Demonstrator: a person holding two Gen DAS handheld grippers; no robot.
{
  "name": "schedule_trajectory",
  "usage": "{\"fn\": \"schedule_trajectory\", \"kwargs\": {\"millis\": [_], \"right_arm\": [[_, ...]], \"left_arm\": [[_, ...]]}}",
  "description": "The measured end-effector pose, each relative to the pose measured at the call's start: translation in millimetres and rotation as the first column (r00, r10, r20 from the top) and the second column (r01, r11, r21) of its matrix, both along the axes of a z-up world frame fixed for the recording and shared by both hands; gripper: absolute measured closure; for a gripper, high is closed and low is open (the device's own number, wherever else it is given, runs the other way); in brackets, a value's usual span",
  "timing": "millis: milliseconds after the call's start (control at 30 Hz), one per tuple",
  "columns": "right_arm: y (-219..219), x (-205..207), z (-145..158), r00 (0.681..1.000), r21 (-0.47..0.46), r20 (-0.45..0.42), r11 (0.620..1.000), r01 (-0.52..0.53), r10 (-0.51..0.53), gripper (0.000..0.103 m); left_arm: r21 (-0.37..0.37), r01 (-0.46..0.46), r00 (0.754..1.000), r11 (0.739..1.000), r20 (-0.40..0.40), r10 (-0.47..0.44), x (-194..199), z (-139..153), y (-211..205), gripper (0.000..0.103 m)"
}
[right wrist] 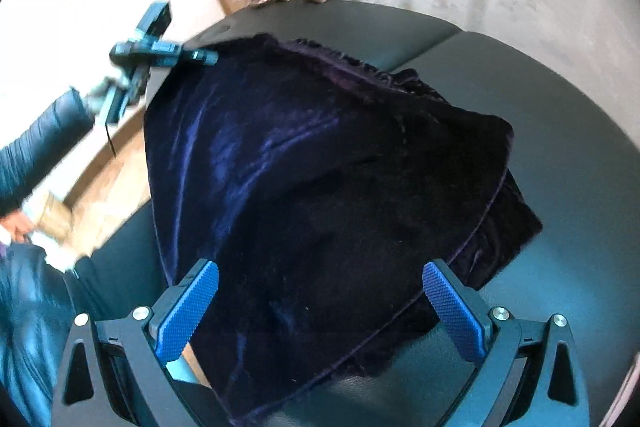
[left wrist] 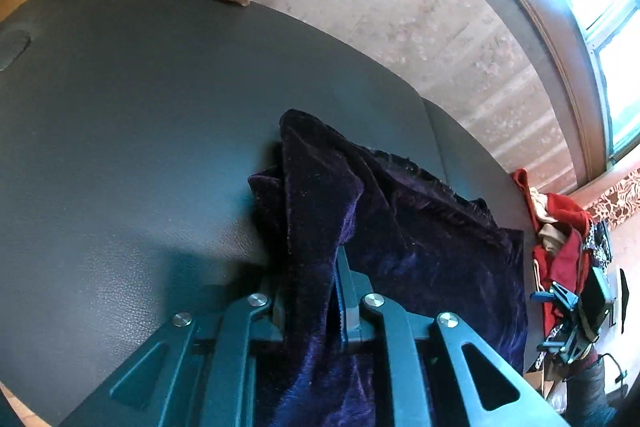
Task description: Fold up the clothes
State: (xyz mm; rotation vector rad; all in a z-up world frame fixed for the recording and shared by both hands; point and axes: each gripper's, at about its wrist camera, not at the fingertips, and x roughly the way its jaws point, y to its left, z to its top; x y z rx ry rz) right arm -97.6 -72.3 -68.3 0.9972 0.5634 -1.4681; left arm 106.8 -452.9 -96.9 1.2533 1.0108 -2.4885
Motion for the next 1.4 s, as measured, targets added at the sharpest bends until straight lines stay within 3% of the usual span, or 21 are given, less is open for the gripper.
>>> {"fn": "schedule_trajectory", "kwargs": {"millis": [233, 367, 667, 867, 1133, 1300, 1400], "right_arm": [[-3, -6, -40, 0.997, 0.122, -0.014, 0.99, -0.077, 0.079, 0.0], [4, -6, -45, 0.998, 0.113, -0.018, 0.992, -0.058, 0.061, 0.0], [30, -14, -50, 1.0, -0.002, 0.02, 1.0, 0.005, -0.005, 0.0], [53, -20, -53, 0.999, -0.089, 0.046, 0.996, 0.032, -0.028, 0.0], [85, -31, -60, 0.991, -0.211, 0.124, 0.975, 0.072, -0.047, 0.0], [96, -32, -63, 0.992, -0.222, 0.115, 0.973, 0.07, -0.045, 0.0], [104, -35, -64, 0.991, -0.23, 0.123, 0.97, 0.071, -0.043, 0.0]], "left_arm": [[0.162, -0.006, 0.993, 0.987, -0.118, 0.025, 12, 20, 18, 0.09], [0.256, -0.008, 0.975, 0.967, -0.214, 0.064, 17, 38, 37, 0.09], [0.328, 0.043, 0.944, 0.944, -0.323, 0.069, -13, 87, 114, 0.09], [0.32, 0.126, 0.949, 0.939, -0.313, -0.02, -70, 102, 187, 0.09], [0.307, 0.209, 0.973, 0.928, -0.161, -0.166, -146, 55, 282, 0.09], [0.319, 0.227, 0.972, 0.92, -0.128, -0.196, -159, 41, 305, 0.09], [0.298, 0.28, 0.96, 0.913, -0.088, -0.266, -169, 35, 320, 0.089]]}}
